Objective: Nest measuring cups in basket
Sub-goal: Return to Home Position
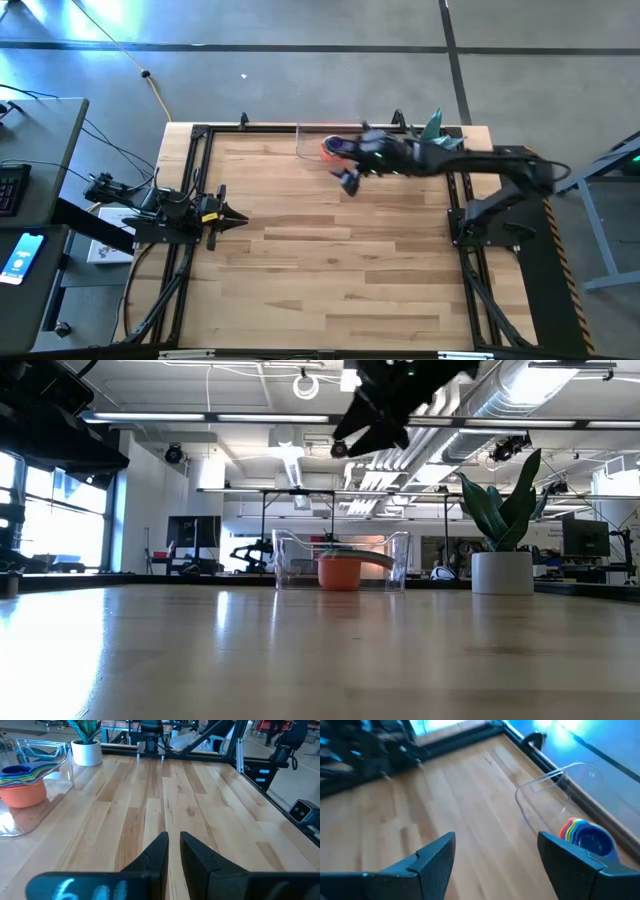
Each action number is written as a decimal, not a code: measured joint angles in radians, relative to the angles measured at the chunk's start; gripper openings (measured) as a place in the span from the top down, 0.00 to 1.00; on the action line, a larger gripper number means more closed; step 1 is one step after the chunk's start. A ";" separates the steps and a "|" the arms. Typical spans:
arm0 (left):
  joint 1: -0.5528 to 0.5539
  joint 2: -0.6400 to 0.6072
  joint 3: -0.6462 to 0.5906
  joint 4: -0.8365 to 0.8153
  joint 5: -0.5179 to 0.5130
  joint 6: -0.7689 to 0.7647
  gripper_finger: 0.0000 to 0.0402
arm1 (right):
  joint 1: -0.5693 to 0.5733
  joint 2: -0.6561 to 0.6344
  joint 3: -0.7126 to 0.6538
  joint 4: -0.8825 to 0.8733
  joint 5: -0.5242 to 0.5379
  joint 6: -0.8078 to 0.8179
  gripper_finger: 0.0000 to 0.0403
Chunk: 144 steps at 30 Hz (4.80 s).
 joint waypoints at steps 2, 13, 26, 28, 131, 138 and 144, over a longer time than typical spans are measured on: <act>0.000 0.000 0.000 0.000 0.000 0.000 0.90 | 0.018 -0.092 -0.125 0.088 0.000 0.016 0.32; 0.000 0.000 0.000 0.000 0.000 0.000 0.90 | 0.108 -0.568 -0.672 0.381 0.065 0.040 0.32; 0.000 0.000 0.000 0.000 0.000 0.000 0.90 | 0.187 -1.018 -0.999 0.391 0.056 -0.011 0.32; 0.000 0.000 0.000 0.000 0.000 0.000 0.90 | 0.191 -1.072 -1.032 0.392 0.037 -0.011 0.32; 0.000 0.000 0.000 0.000 0.000 0.000 0.90 | 0.181 -1.306 -1.171 0.226 -0.019 -0.030 0.32; 0.000 0.000 0.000 0.000 0.000 0.000 0.90 | 0.181 -1.306 -1.171 0.226 -0.019 -0.030 0.32; 0.000 0.000 0.000 0.000 0.000 0.000 0.90 | 0.181 -1.306 -1.171 0.226 -0.019 -0.030 0.32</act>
